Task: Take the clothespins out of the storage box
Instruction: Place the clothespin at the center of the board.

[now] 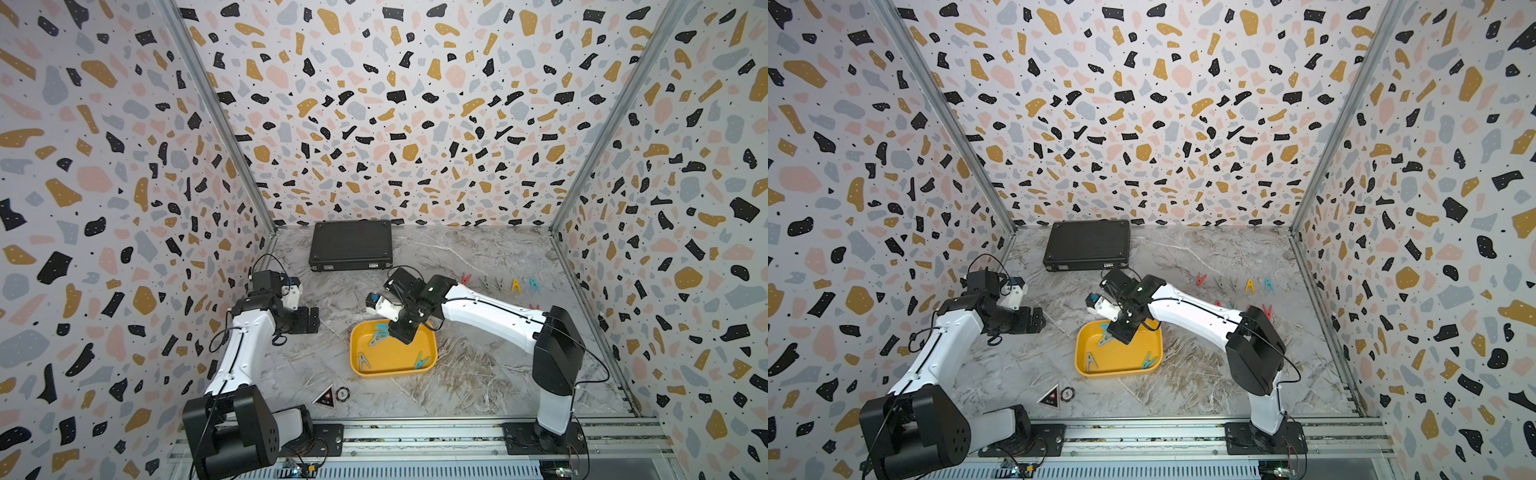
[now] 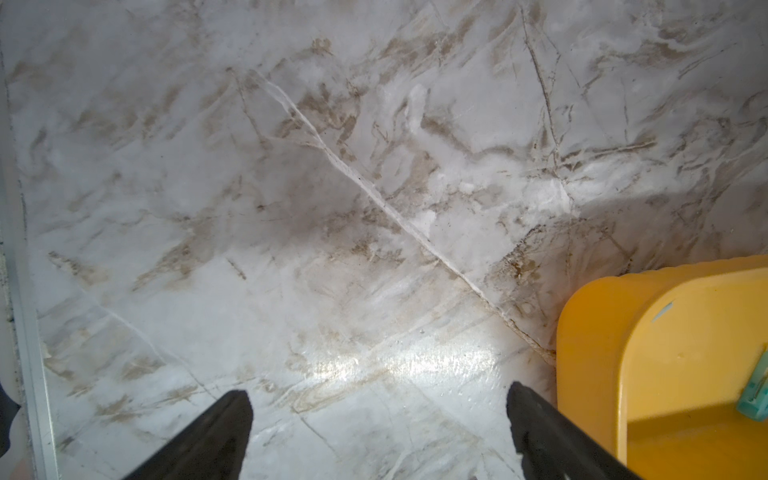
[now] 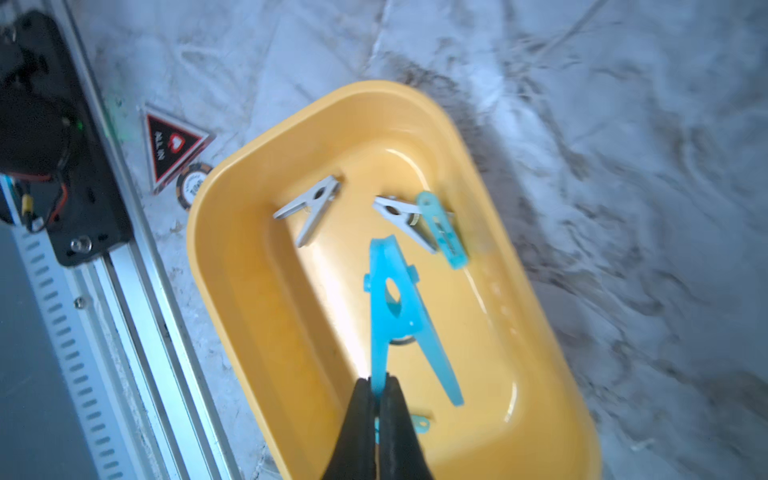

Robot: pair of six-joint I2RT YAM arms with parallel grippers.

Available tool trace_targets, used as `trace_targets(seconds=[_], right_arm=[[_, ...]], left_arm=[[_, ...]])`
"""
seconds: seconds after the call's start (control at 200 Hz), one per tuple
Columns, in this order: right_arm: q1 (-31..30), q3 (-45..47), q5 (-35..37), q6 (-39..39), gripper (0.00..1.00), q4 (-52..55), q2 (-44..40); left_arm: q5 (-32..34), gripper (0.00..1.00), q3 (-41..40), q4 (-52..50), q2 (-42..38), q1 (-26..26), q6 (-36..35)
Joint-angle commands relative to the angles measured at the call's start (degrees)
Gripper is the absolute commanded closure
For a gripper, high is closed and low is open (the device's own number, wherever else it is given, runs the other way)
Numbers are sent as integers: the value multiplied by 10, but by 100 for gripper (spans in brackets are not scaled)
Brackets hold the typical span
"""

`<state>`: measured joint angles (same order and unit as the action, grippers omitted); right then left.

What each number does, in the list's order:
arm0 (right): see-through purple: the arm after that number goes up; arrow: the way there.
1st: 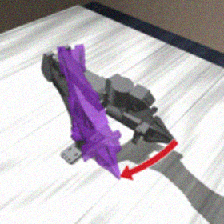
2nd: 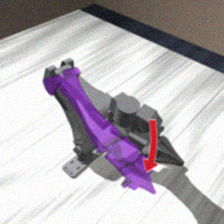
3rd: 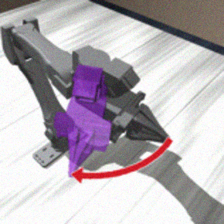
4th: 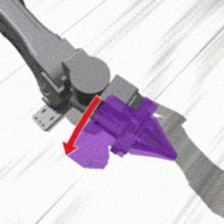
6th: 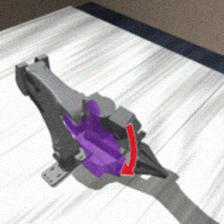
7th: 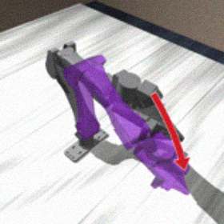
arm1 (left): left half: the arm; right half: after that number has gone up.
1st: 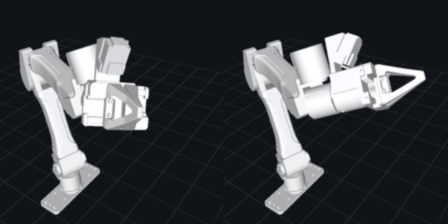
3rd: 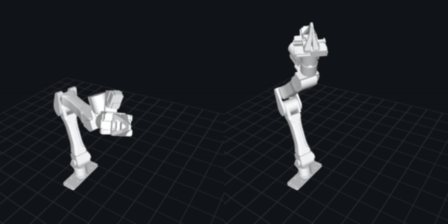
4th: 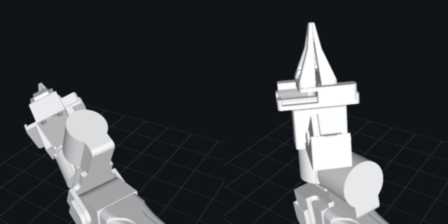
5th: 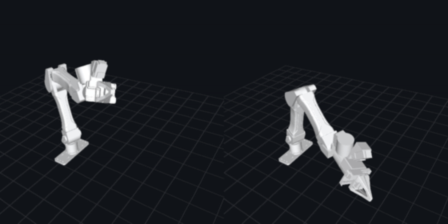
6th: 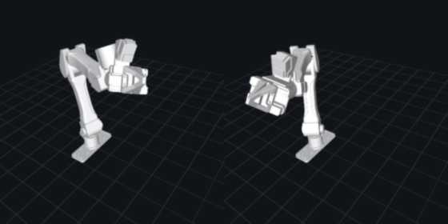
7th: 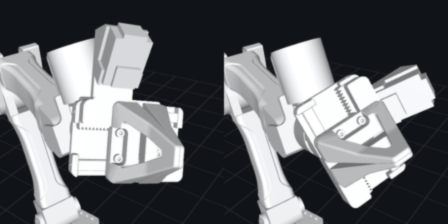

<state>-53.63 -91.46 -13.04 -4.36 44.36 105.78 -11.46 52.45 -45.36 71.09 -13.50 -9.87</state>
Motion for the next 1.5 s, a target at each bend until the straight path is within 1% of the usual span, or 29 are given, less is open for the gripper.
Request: trace_targets(seconds=[0.0,0.105,0.195,0.285,0.36,0.446,0.596,0.731,1.096,1.327,1.492], right_arm=[[44,29,43,73,100,-4,-64],[90,63,78,117,100,-6,-99],[135,103,92,166,100,-9,-121],[179,151,83,223,100,-21,-141],[205,194,77,271,100,-35,-156],[219,248,61,324,100,-66,-173],[222,327,39,406,100,-129,-185],[221,382,44,470,100,-177,-192],[225,409,43,520,100,-212,-158],[229,416,69,531,100,-211,-156],[229,420,58,533,100,-214,-141]], left_arm=[[-5,0,8,4,-6,-3,0],[-6,0,8,4,-5,-4,0],[-7,0,8,4,-6,-3,0],[-8,0,9,3,-5,-4,0],[-8,0,10,2,-6,-4,0],[-8,0,9,3,-6,-4,0],[-9,0,10,2,-6,-4,-1],[-8,0,9,2,-6,-3,-1],[-9,0,9,2,-8,-4,-1],[-9,0,9,2,-9,-3,-1],[-9,0,9,2,-8,-4,-2]])
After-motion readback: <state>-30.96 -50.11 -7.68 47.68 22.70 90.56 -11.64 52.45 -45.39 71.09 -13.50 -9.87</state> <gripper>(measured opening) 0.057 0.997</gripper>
